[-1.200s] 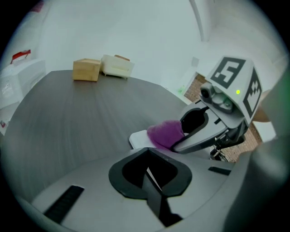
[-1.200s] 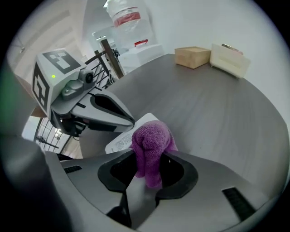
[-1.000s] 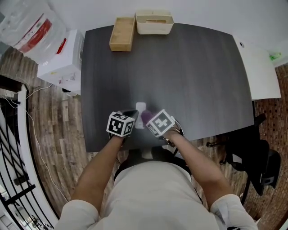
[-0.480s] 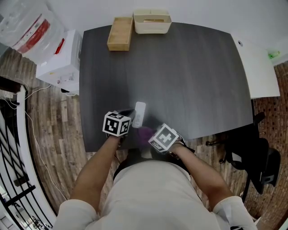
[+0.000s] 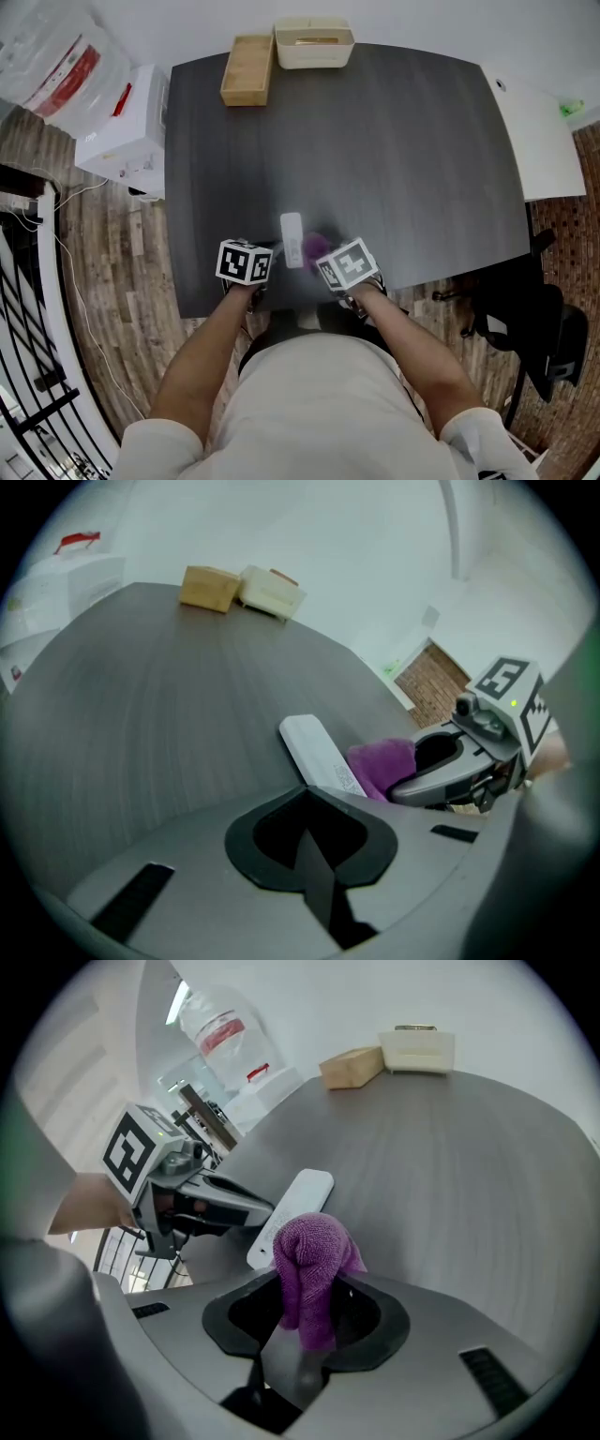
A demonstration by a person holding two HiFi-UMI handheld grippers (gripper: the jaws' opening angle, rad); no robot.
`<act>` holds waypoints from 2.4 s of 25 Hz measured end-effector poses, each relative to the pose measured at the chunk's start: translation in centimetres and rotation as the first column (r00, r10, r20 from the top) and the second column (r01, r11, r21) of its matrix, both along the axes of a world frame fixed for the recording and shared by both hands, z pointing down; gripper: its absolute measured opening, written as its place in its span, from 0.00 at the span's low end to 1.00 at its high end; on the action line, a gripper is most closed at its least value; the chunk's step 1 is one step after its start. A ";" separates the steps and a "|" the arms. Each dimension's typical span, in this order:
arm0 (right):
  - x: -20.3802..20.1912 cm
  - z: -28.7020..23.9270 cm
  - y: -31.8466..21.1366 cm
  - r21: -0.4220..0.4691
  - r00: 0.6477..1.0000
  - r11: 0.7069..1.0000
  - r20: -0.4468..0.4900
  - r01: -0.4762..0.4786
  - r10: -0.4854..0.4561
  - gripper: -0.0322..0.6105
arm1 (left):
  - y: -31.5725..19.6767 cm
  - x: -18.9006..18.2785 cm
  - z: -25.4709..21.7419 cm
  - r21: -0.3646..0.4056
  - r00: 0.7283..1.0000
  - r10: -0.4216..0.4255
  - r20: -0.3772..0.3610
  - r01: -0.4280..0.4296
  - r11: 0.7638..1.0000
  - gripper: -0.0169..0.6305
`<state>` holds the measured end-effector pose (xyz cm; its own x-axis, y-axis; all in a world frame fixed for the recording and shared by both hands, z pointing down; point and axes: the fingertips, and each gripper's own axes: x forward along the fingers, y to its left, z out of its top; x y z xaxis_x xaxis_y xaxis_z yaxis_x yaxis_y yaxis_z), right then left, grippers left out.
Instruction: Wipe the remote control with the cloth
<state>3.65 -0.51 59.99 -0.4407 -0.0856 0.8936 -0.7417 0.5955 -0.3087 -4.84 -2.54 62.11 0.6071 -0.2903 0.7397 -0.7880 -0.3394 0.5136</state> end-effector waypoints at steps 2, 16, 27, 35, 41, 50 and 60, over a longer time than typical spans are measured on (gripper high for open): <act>0.1 -0.1 0.2 -0.002 1.000 1.000 0.013 -0.004 0.004 0.26 | 0.6 1.2 0.0 -0.009 0.999 0.035 -0.010 -0.035 0.999 0.03; 3.3 -1.4 0.1 -0.023 0.955 0.967 0.153 -0.252 0.252 0.26 | -0.1 4.6 -3.9 0.200 0.989 0.113 0.096 -0.130 0.971 0.25; 6.5 -2.6 -1.5 0.052 0.928 0.936 0.163 -0.348 0.336 0.26 | 1.9 7.2 -1.0 0.208 0.912 0.186 0.366 -0.275 0.939 0.51; 5.1 -2.0 -1.1 0.032 0.940 0.952 0.168 -0.305 0.296 0.26 | 1.6 6.1 -0.6 0.198 0.932 0.168 0.320 -0.239 0.951 0.41; 5.7 -2.3 -1.5 0.046 0.934 0.946 0.180 -0.320 0.308 0.26 | 1.7 6.3 -1.9 -0.017 0.983 -0.041 -0.179 0.039 0.999 0.40; 4.4 -7.9 -3.5 0.256 0.973 0.953 0.203 -0.161 0.110 0.26 | 1.7 5.4 -10.3 -0.248 0.534 -0.303 -0.789 0.173 0.953 0.40; 0.3 -18.5 -7.5 0.517 0.955 0.854 0.277 -0.056 -0.106 0.26 | 1.5 3.6 -18.9 -0.246 0.060 -0.252 -0.966 0.095 0.965 0.39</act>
<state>3.96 -8.03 41.45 -0.6762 -0.4819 0.5573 -0.6516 0.7441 -0.1471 -1.20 -1.04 43.25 0.7438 -0.4900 -0.4547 0.4309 -0.1686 0.8865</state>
